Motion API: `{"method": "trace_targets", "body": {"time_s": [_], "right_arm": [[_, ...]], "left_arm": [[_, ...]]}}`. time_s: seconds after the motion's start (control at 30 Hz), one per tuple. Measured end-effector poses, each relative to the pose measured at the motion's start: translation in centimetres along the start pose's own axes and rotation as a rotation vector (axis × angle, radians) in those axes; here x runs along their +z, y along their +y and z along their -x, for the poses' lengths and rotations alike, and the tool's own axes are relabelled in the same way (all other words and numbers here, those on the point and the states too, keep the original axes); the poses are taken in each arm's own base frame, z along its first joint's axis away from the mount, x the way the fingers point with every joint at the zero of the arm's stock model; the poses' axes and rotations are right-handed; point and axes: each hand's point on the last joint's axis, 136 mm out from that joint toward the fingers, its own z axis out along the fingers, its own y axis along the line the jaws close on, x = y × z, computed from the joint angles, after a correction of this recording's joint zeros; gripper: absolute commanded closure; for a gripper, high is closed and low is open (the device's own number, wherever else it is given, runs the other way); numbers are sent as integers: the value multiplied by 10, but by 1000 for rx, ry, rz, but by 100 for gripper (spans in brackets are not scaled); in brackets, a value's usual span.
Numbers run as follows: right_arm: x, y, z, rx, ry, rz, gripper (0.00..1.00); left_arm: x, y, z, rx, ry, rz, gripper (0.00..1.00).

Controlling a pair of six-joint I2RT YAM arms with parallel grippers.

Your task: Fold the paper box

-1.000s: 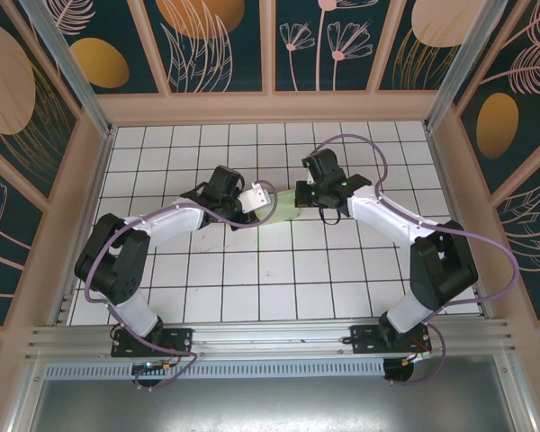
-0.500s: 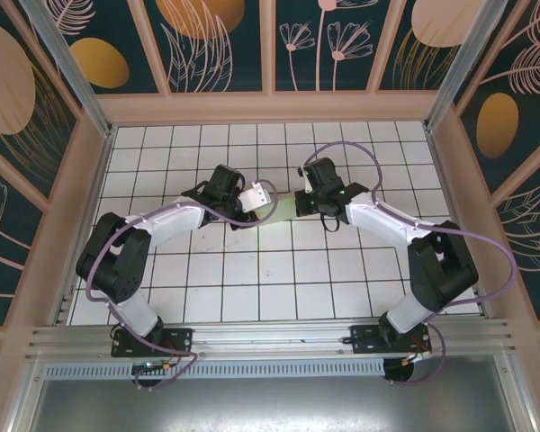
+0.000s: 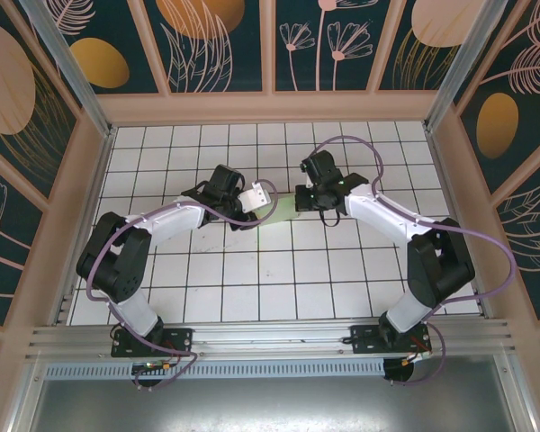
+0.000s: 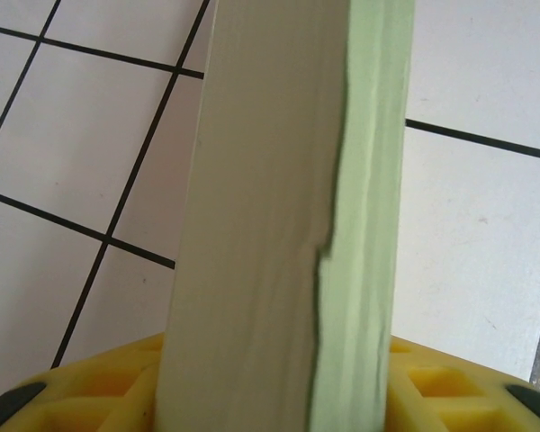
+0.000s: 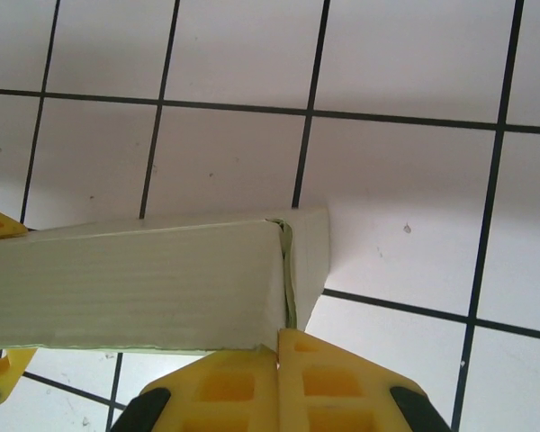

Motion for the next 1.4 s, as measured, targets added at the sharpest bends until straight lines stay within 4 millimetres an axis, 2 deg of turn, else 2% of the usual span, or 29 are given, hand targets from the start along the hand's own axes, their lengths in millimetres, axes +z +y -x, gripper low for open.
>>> {"method": "trace_targets", "body": {"time_s": [0.23,0.43,0.47,0.67,0.87,0.97,1.07,1.13,1.3,1.4], "right_arm": [[0,-9,-2,43,18,-22,100],[1,-8,0,50,34,-33,100],[1,-8,1,50,35,-34,100],[-2,-8,6,63,52,-54,100],[-5,-8,16,69,47,-77,100],[-4,-9,14,69,58,-83,100],[-2,-10,11,69,75,-90,100],[-2,-12,12,75,77,-90,100],[-5,-24,16,103,89,-103,100],[-4,-26,19,106,99,-107,100]], "left_arm": [[-7,-3,-9,-32,19,1,18],[-29,-1,2,-44,-48,56,1],[-32,-1,3,-49,-60,67,1],[-59,4,3,-146,-165,196,1],[-96,33,15,-378,-317,392,2],[-106,45,28,-451,-358,413,11],[-104,55,45,-461,-354,400,21],[-99,60,53,-453,-333,383,23],[-75,71,60,-427,-227,340,28],[-65,73,60,-406,-182,318,34]]}}
